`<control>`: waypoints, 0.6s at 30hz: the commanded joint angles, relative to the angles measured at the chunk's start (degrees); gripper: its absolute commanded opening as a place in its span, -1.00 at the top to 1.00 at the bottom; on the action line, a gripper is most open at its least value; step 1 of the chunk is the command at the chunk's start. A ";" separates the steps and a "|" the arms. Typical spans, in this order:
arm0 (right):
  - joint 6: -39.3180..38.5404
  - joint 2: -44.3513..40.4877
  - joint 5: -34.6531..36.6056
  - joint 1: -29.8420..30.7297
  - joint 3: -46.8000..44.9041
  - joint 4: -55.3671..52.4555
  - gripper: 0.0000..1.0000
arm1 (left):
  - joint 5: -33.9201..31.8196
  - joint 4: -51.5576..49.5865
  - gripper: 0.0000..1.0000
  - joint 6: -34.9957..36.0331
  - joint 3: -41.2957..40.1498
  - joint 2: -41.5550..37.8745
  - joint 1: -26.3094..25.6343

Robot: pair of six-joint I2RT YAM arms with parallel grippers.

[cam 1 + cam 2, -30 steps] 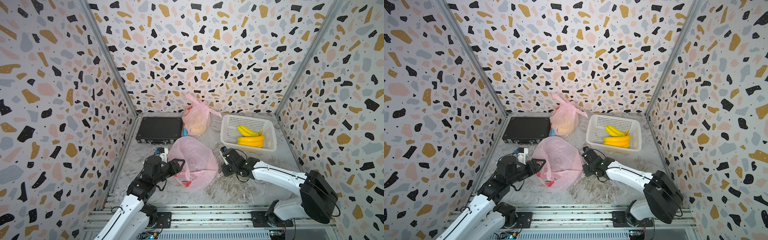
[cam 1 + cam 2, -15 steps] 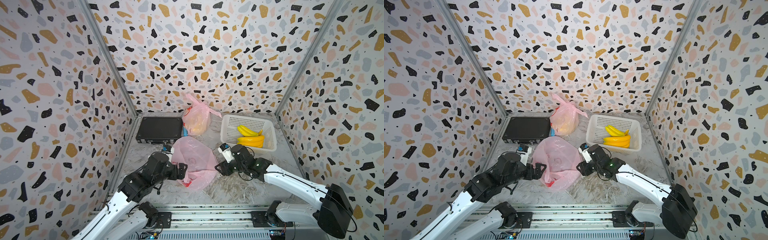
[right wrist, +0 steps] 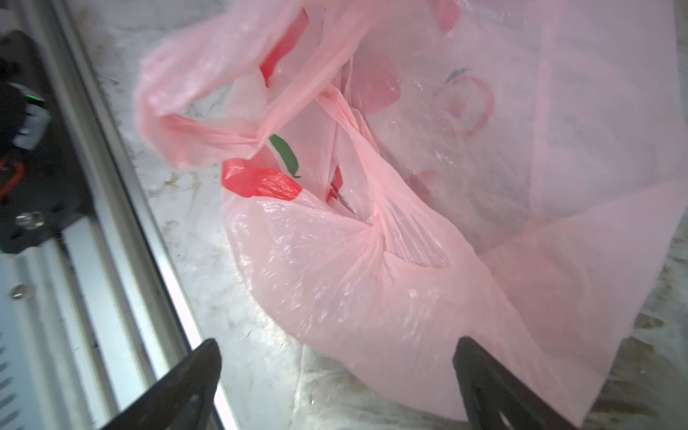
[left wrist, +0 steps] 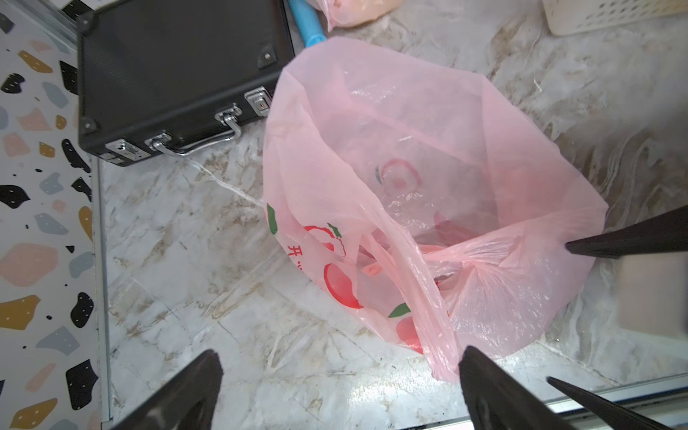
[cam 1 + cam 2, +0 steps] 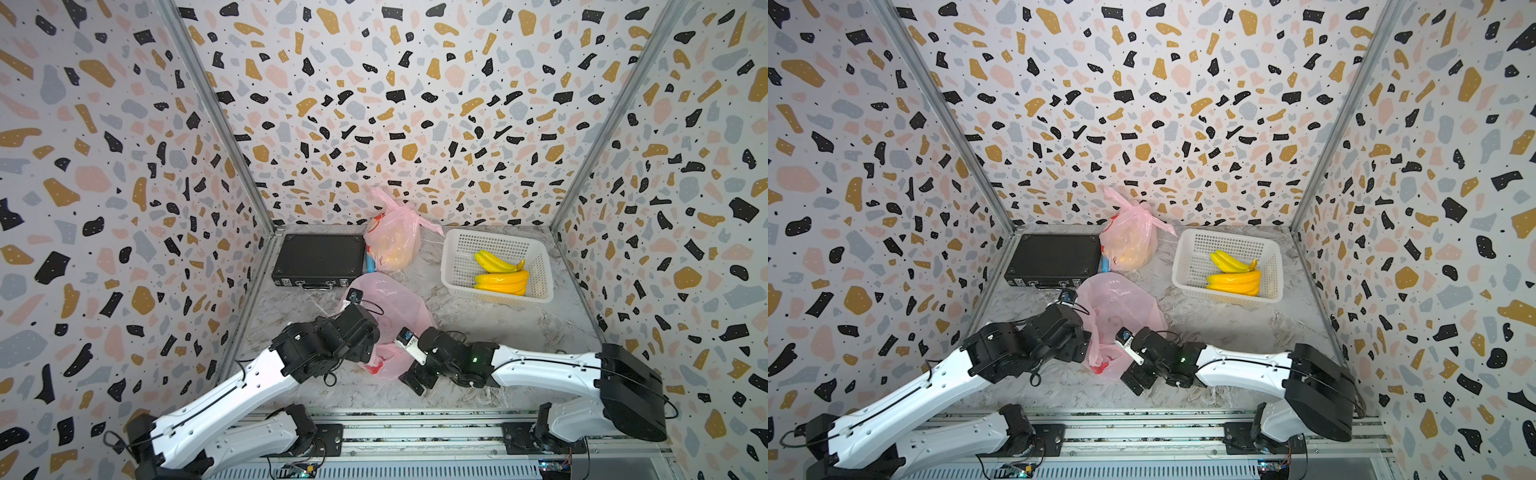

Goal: Place the banana into a plastic bag & tie a knot
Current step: Pick up the plastic bag at the center of the board.

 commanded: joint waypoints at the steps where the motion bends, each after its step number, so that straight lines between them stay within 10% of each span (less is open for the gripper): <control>1: 3.96 4.38 9.12 0.95 4.25 -3.24 -0.99 | -1.16 2.46 -0.99 -0.23 -0.75 -1.72 0.51; 3: 5.63 6.99 11.86 0.96 5.04 -5.62 -0.88 | -0.17 3.15 -0.99 -0.22 -0.86 -1.86 0.50; 7: 5.39 9.12 17.00 0.31 5.95 -10.33 0.71 | 1.61 4.74 -0.99 -0.14 -1.58 -2.09 0.51; 8: 4.41 8.77 18.13 0.13 6.04 -11.04 0.86 | 1.96 5.10 -0.98 -0.11 -1.78 -2.31 0.51; 18: -30.11 -3.94 16.14 -5.22 -1.53 1.70 1.00 | 10.43 14.51 -0.99 2.78 -5.23 -3.03 0.35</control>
